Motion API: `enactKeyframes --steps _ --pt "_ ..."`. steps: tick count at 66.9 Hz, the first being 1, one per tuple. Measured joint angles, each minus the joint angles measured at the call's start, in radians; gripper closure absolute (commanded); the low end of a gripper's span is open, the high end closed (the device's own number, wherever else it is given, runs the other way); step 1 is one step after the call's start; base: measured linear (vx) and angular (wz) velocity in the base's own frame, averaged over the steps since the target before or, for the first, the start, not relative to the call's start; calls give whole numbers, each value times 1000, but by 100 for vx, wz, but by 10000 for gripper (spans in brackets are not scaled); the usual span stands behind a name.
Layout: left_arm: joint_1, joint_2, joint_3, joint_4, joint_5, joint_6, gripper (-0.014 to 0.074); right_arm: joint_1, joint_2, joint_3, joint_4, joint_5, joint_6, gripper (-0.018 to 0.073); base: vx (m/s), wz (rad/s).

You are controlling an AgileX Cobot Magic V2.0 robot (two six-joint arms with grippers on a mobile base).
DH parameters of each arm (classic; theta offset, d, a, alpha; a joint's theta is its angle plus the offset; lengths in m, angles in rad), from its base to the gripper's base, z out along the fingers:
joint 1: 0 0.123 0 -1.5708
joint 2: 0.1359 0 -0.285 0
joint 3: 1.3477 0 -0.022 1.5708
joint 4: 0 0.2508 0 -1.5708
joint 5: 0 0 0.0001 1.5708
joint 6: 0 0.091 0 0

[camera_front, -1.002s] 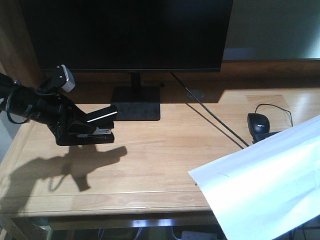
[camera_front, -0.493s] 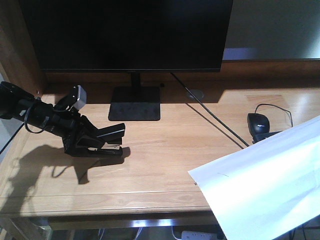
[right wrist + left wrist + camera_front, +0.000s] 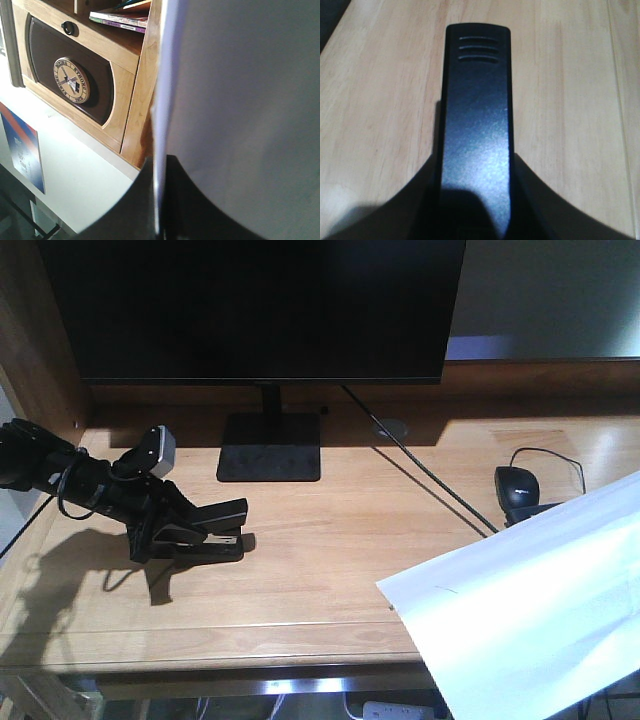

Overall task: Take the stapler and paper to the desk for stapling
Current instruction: 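Lower the stapler onto the desk near the monitor stand with the left gripper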

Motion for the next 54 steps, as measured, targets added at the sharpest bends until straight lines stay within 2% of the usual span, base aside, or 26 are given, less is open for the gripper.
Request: enactKeyframes --steps 12,38,45,54 --pt "0 9 -3 -4 -2 2 436 0 0 0 0 0 0 564 0 0" --pt "2 11 -3 -16 -10 2 134 0 0 0 0 0 0 564 0 0" --pt "2 11 -3 -18 -9 -5 94 0 0 0 0 0 0 564 0 0" --pt "2 8 -3 -18 7 -22 95 0 0 0 0 0 0 564 0 0"
